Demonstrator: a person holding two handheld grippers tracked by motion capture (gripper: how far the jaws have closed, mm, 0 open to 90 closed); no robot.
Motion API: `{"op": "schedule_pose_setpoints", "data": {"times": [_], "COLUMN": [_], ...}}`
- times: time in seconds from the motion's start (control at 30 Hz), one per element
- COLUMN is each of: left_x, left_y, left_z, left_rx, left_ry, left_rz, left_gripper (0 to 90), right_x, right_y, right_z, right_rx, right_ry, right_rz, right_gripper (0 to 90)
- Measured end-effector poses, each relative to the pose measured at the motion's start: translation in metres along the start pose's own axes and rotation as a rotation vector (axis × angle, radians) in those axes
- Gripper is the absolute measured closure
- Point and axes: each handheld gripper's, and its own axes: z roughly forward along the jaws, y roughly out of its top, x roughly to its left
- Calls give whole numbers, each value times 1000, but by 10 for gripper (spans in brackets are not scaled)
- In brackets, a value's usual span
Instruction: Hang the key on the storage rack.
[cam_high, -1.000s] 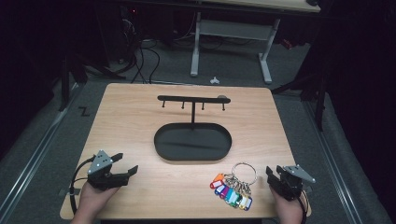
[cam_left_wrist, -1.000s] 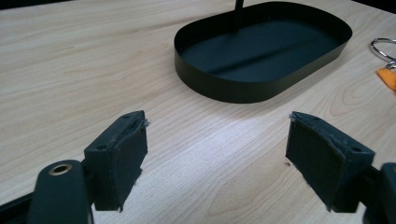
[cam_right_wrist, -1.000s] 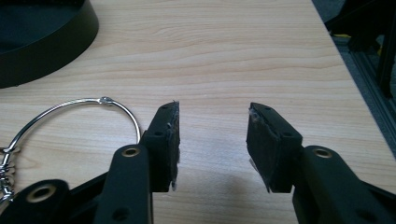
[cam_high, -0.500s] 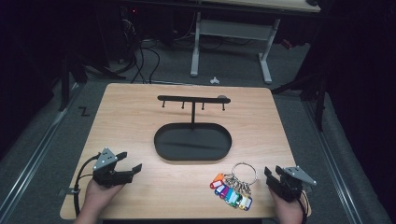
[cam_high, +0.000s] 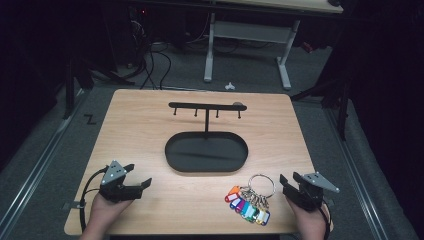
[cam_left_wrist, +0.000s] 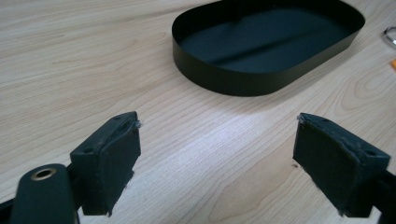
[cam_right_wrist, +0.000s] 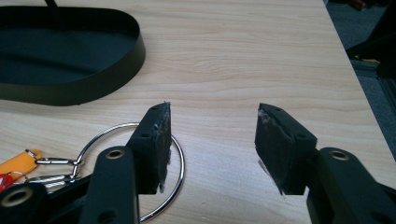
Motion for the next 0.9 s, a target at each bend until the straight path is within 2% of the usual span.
{"op": "schedule_pose_setpoints", "data": {"times": [0.13,0.17,0.2,0.27,0.3,0.33,0.37,0.4,0.43,0.47,0.7,0.73,0.77,0.87,0.9], "left_x": [1,1,1,2,2,3,3,3,3,3,2,2,2,1,1], "left_y": [-1,-1,-1,-1,-1,-1,-1,-2,-2,-2,-2,-2,-2,-3,-3], "left_z": [1,1,1,2,2,2,2,2,2,3,4,4,4,4,4], "left_rx": [11,11,14,16,16,16,16,17,17,20,31,33,33,31,31], "left_ry": [4,4,9,13,13,15,15,13,13,8,-9,-14,-14,-21,-21], "left_rz": [-4,-4,0,-1,-1,-4,-4,-6,-6,-8,-2,2,2,4,4], "left_gripper": [163,164,164,164,164,164,165,165,165,166,176,179,180,184,185], "right_x": [0,0,1,1,1,1,1,2,2,3,4,5,5,7,7], "right_y": [9,9,13,15,15,17,17,18,18,19,24,26,26,32,32], "right_z": [5,5,8,10,10,11,11,12,12,12,12,12,12,13,13], "right_rx": [67,67,116,154,154,191,191,216,216,251,305,333,333,404,404], "right_ry": [6,6,20,32,32,52,52,63,63,72,66,64,64,60,60], "right_rz": [-25,-25,-41,-45,-45,-39,-39,-62,-62,-70,-97,-107,-107,-154,-154], "right_gripper": [419,419,391,358,358,369,369,380,380,384,386,371,371,363,363]}}
